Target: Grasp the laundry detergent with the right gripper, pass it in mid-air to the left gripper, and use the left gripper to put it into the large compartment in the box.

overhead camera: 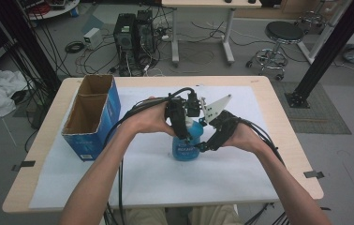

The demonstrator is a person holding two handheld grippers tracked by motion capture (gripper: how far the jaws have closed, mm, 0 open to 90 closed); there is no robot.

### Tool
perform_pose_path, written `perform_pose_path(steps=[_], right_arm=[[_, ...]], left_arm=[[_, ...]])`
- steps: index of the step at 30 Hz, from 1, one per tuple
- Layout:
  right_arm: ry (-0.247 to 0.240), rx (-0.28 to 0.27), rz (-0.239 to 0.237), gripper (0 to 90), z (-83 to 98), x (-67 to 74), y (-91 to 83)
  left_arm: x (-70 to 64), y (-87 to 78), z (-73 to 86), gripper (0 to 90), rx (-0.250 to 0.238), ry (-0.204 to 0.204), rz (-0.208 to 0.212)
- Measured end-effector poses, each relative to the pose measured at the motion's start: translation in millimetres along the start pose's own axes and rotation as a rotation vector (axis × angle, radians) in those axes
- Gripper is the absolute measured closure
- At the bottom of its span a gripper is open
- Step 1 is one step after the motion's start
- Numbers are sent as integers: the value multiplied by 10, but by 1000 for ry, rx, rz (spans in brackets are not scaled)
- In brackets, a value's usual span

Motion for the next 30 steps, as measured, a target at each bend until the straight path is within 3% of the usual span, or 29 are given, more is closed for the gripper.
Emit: perform_pose_path(steps=[7, 13, 20, 23, 27, 28, 29, 30], right_arm=[[-5, 39, 39, 227, 56, 6, -159], [17, 70, 70, 227, 165, 13, -348], [53, 154, 136, 212, 388, 2, -579], [63, 204, 190, 137, 484, 10, -652], [66, 259, 222, 135, 597, 20, -714], [66, 259, 222, 135, 597, 20, -714], [67, 287, 230, 134, 665, 37, -738], [73, 301, 233, 134, 696, 47, -748]], left_arm=[[33, -159, 54, 383, 7, -23, -5], [99, -419, 142, 383, -2, -53, -17], [215, -824, 322, 383, -36, -120, -39], [278, -1026, 425, 383, -32, -155, -52], [359, -1325, 566, 383, -17, -196, -82], [359, -1325, 566, 383, -17, -196, -82], [407, -1521, 668, 383, -2, -233, -103], [422, -1593, 708, 383, 1, -242, -113]])
Point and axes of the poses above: each handheld gripper's, and its own axes: y roughly forward along the jaws, z roughly out of its underside, x roughly to its left, the point moved 2 cm from there along y, roughly forward along the jaws, and after that the axes turned 4 degrees about x, right-handed, at the moved point
